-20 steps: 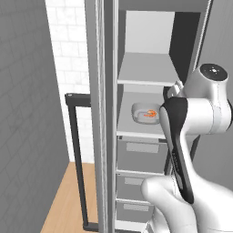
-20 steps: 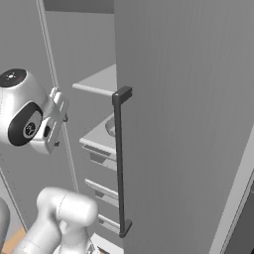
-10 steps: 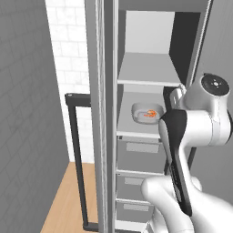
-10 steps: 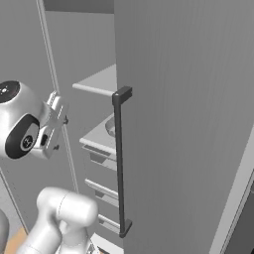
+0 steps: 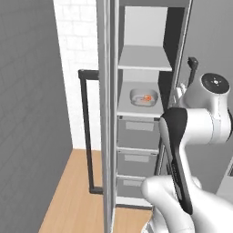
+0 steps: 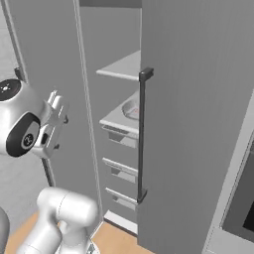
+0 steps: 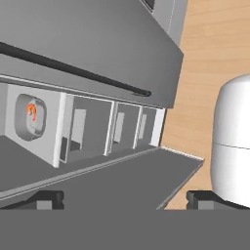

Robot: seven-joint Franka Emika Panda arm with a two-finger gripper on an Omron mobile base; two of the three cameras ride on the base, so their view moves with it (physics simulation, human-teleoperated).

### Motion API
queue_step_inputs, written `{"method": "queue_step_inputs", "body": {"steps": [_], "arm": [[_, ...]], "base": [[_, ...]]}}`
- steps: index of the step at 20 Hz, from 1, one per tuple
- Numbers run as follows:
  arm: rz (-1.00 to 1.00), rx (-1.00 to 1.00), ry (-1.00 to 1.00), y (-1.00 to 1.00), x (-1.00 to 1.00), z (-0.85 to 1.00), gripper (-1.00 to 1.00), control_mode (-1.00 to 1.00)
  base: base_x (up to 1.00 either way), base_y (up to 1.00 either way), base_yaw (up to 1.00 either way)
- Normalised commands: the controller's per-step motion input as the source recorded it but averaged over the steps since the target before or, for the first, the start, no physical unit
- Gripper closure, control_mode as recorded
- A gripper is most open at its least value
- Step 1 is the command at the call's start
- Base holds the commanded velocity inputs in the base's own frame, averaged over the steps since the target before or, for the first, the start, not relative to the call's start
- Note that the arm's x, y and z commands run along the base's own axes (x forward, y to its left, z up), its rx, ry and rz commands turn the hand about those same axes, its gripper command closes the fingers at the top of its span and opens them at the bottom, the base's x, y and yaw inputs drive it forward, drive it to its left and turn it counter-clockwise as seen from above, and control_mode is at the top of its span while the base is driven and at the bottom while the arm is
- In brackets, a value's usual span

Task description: Take the meat container that has the shrimp and place it on the second highest rack of the freezer. Then take the vegetable container that has the cucumber and avocado and place it on the highest rack of the freezer.

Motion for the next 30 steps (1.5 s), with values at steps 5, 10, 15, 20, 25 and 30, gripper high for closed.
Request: {"method": "queue_step_inputs", "body": {"steps": [5, 10, 15, 20, 25, 30], "arm": [[0.00, 0.00, 0.00, 0.00, 0.00, 0.00, -1.00, 1.00], [0.00, 0.00, 0.00, 0.00, 0.00, 0.00, -1.00, 1.00], [0.00, 0.00, 0.00, 0.00, 0.00, 0.00, -1.00, 1.00], [0.00, 0.00, 0.00, 0.00, 0.00, 0.00, -1.00, 1.00], [0.00, 0.00, 0.00, 0.00, 0.00, 0.00, -1.00, 1.00], [0.00, 0.00, 0.00, 0.00, 0.00, 0.00, -1.00, 1.00]], "base": [[-0.94, -0.06, -0.15], [-0.41, -0.40, -0.64], [-0.02, -0.52, -0.78], [0.00, -0.85, -0.67], [0.04, -0.75, -0.67], [0.27, -0.59, -0.64]]}}
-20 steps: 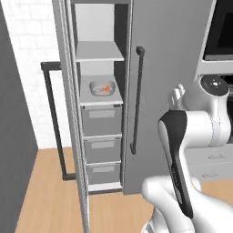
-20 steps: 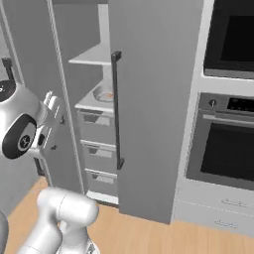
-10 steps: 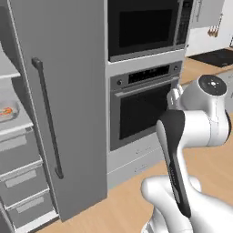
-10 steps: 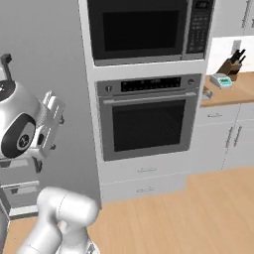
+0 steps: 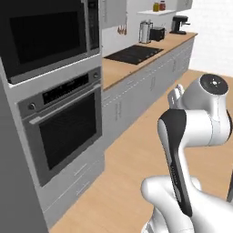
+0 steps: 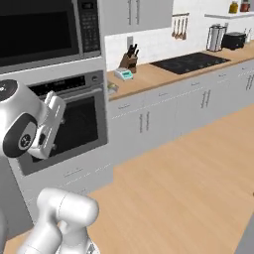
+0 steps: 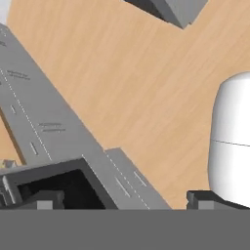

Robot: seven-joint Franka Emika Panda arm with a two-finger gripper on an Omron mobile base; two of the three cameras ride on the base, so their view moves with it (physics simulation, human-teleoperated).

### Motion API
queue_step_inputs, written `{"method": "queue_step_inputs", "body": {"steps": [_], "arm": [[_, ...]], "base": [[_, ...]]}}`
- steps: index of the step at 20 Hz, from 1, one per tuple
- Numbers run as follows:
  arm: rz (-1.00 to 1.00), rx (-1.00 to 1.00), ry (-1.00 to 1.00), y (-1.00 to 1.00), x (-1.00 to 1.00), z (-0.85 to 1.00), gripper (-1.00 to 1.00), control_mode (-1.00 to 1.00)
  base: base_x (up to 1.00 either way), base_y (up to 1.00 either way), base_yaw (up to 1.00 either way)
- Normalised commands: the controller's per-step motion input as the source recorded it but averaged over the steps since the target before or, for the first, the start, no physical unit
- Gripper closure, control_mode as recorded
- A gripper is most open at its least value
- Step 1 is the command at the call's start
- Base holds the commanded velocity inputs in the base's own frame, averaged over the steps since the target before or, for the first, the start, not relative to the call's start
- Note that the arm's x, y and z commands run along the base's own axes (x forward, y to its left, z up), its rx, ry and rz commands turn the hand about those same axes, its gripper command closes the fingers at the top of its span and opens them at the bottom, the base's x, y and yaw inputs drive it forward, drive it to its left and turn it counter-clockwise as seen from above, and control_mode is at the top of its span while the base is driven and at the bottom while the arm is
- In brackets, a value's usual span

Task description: Take the meat container that has the shrimp and place it on the second highest rack of the freezer. Then take the vegetable container that has the cucumber and avocado and place it on the highest rack of the freezer.

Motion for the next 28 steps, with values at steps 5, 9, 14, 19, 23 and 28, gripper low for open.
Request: {"method": "queue_step_inputs", "body": {"steps": [5, 9, 14, 19, 23, 28], "arm": [[0.00, 0.00, 0.00, 0.00, 0.00, 0.00, -1.00, 1.00], [0.00, 0.00, 0.00, 0.00, 0.00, 0.00, -1.00, 1.00], [0.00, 0.00, 0.00, 0.00, 0.00, 0.00, -1.00, 1.00], [0.00, 0.00, 0.00, 0.00, 0.00, 0.00, -1.00, 1.00], [0.00, 0.00, 0.00, 0.00, 0.00, 0.00, -1.00, 1.00], [0.00, 0.00, 0.00, 0.00, 0.00, 0.00, -1.00, 1.00]], "base": [[0.48, -0.50, -0.59], [0.87, -0.09, -0.35], [1.00, 0.20, -0.11], [1.00, 0.26, -0.12], [1.00, 0.06, -0.10], [1.00, 0.00, -0.06]]}}
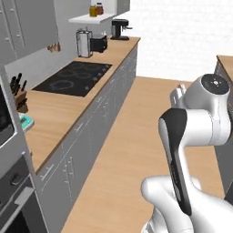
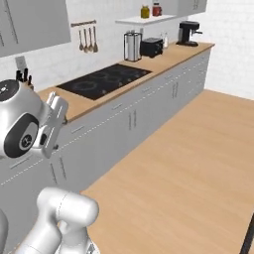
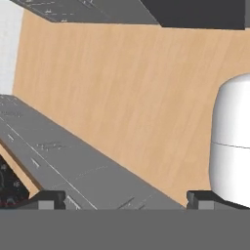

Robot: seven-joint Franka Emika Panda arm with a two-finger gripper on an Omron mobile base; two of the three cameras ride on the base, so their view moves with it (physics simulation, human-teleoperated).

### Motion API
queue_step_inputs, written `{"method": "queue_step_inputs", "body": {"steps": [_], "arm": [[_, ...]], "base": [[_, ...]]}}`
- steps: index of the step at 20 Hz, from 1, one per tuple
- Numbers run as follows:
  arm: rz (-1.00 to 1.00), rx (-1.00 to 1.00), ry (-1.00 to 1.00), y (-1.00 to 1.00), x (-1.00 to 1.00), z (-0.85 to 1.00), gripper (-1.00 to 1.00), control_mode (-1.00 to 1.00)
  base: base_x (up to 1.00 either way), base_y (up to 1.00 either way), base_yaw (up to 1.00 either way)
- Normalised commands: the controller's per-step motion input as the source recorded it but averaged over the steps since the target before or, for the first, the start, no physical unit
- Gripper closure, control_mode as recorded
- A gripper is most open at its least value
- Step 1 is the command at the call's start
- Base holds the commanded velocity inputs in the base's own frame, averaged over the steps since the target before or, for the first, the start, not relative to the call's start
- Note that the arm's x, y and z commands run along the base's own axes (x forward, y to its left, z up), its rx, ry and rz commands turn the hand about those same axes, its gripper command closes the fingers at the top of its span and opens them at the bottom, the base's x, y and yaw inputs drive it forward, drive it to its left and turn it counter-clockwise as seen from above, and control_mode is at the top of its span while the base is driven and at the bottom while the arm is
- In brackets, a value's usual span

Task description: Take the meat container that has the shrimp and place it on the second highest rack of the freezer. Then take the vegetable container that has the cucumber and avocado and place it on the highest rack of the freezer.

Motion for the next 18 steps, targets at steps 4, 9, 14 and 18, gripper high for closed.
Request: {"method": "queue_step_inputs", "body": {"steps": [4, 9, 14, 18], "arm": [[0.00, 0.00, 0.00, 0.00, 0.00, 0.00, -1.00, 1.00], [0.00, 0.00, 0.00, 0.00, 0.00, 0.00, -1.00, 1.00], [0.00, 0.00, 0.00, 0.00, 0.00, 0.00, -1.00, 1.00], [0.00, 0.00, 0.00, 0.00, 0.00, 0.00, -1.00, 1.00]], "base": [[1.00, 0.00, 0.08], [0.67, 0.00, 0.67], [0.45, -0.02, 0.90], [0.34, -0.01, 0.91]]}}
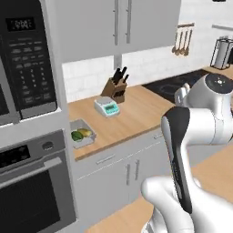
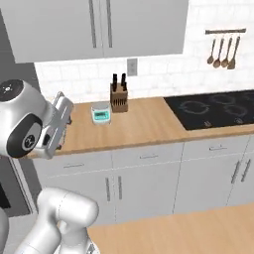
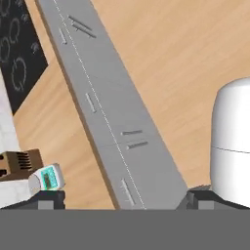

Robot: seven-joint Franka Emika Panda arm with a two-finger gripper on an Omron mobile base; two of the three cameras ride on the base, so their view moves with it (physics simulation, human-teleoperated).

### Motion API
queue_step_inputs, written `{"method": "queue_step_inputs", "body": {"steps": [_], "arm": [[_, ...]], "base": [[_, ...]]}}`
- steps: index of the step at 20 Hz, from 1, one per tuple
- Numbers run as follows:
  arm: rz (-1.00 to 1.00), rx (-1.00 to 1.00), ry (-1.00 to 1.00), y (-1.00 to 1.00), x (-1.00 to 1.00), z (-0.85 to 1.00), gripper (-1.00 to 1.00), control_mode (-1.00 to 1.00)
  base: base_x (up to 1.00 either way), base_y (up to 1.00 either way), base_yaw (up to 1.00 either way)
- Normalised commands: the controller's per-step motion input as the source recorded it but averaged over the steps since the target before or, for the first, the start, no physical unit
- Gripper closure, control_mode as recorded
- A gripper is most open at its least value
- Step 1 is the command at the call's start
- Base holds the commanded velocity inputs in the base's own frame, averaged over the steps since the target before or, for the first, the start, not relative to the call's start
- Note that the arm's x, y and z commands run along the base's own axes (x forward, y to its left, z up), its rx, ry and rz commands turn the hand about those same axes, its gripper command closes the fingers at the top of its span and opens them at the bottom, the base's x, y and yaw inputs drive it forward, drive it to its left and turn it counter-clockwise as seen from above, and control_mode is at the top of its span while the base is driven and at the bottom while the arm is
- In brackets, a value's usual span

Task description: Take the meat container that has the shrimp and place it on the second highest rack of the freezer. Then take the vegetable container that has the cucumber and avocado and place it on the highest rack of the freezer.

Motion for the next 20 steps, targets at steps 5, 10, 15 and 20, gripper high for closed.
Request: {"method": "queue_step_inputs", "body": {"steps": [5, 10, 15, 20], "arm": [[0.00, 0.00, 0.00, 0.00, 0.00, 0.00, -1.00, 1.00], [0.00, 0.00, 0.00, 0.00, 0.00, 0.00, -1.00, 1.00], [0.00, 0.00, 0.00, 0.00, 0.00, 0.00, -1.00, 1.00], [0.00, 0.00, 0.00, 0.00, 0.00, 0.00, -1.00, 1.00]], "base": [[0.36, -0.04, 0.86], [0.36, -0.09, 0.67], [0.37, -0.17, 0.26], [0.32, -0.26, 0.01]]}}
